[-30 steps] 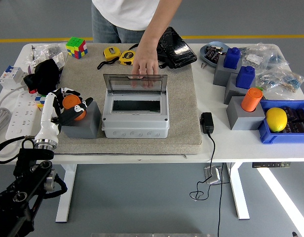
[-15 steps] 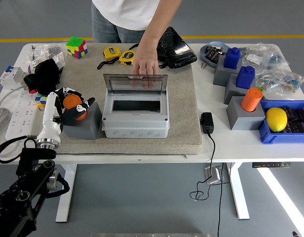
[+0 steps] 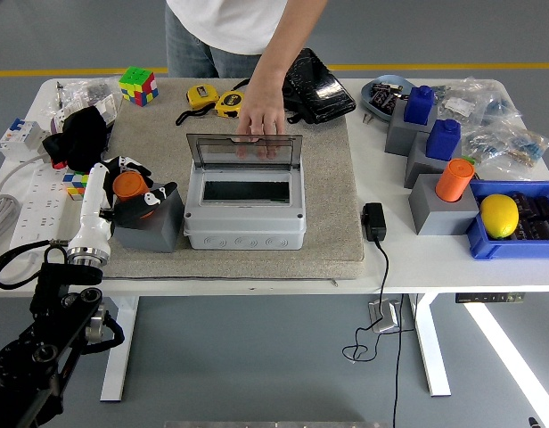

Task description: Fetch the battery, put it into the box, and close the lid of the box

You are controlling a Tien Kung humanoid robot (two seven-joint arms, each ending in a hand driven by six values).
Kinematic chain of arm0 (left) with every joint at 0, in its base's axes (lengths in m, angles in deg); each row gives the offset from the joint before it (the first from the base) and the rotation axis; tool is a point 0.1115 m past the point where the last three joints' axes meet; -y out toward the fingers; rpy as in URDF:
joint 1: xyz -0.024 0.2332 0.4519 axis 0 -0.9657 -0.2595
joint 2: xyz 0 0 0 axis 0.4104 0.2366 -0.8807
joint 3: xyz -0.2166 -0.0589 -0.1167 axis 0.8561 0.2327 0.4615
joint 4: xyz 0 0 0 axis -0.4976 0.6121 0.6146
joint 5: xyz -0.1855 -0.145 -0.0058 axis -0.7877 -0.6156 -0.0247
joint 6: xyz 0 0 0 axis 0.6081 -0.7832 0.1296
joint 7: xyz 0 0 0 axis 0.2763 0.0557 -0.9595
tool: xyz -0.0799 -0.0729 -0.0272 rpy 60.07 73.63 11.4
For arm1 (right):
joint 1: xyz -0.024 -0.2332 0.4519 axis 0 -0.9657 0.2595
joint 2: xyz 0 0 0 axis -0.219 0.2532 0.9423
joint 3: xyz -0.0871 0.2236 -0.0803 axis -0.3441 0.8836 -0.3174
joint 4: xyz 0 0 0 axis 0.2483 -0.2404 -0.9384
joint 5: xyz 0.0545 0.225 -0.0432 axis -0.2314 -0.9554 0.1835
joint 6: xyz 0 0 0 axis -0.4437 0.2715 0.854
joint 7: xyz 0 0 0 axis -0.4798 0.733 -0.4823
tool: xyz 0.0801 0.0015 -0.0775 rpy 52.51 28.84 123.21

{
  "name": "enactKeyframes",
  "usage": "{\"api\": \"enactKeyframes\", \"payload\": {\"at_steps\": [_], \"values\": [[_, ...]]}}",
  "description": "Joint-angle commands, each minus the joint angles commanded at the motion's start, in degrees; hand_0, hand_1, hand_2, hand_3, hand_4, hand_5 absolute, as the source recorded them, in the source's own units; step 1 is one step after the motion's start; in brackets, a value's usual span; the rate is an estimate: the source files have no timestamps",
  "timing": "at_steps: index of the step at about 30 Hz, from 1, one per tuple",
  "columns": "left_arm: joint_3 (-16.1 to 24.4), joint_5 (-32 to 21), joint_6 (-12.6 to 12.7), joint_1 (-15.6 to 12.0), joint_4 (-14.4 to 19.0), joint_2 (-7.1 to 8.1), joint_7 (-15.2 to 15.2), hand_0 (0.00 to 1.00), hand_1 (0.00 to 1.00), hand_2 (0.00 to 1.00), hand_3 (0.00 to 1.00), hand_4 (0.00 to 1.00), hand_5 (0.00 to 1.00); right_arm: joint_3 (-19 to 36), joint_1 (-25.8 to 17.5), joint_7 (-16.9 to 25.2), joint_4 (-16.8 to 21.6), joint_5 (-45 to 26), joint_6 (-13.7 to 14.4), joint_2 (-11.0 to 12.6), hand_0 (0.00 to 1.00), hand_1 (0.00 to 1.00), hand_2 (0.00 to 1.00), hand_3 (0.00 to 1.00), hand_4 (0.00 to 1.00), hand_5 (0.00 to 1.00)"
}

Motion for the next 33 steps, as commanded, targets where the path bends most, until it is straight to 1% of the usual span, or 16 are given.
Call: {"api": "enactKeyframes", "payload": {"at_steps": [5,6,14,33], "values": [[0.07,-0.32,0.56,0.10,-0.06,-0.16,-0.31,0.197,0.347,0.323,0.283,0.995,0.002,0.03,-0.06,0.00,0.00,0.02,-0.01,0.00,0.823,0.775,0.761,0.793,0.998,0.998],[0.06,-0.38,0.67,0.13,-0.08,-0.19,-0.36,0.174,0.234,0.247,0.232,0.967,0.002,-0.06,-0.04,0.02,0.00,-0.08,-0.01,0.01,0.823,0.775,0.761,0.793,0.998,0.998],[-0.09,-1.10,1.18,0.50,-0.20,-0.58,-0.97,0.166,0.225,0.238,0.226,0.973,0.002,-0.06,0.00,-0.06,0.00,-0.02,-0.03,-0.01,0.823,0.775,0.761,0.793,0.998,0.998],[0.06,-0.84,2.46,1.10,0.00,-1.43,-1.52,0.162,0.218,0.238,0.224,0.973,0.002,-0.34,-0.03,-0.02,0.00,-0.20,0.00,0.03,0.823,0.776,0.760,0.792,0.998,0.998]]}}
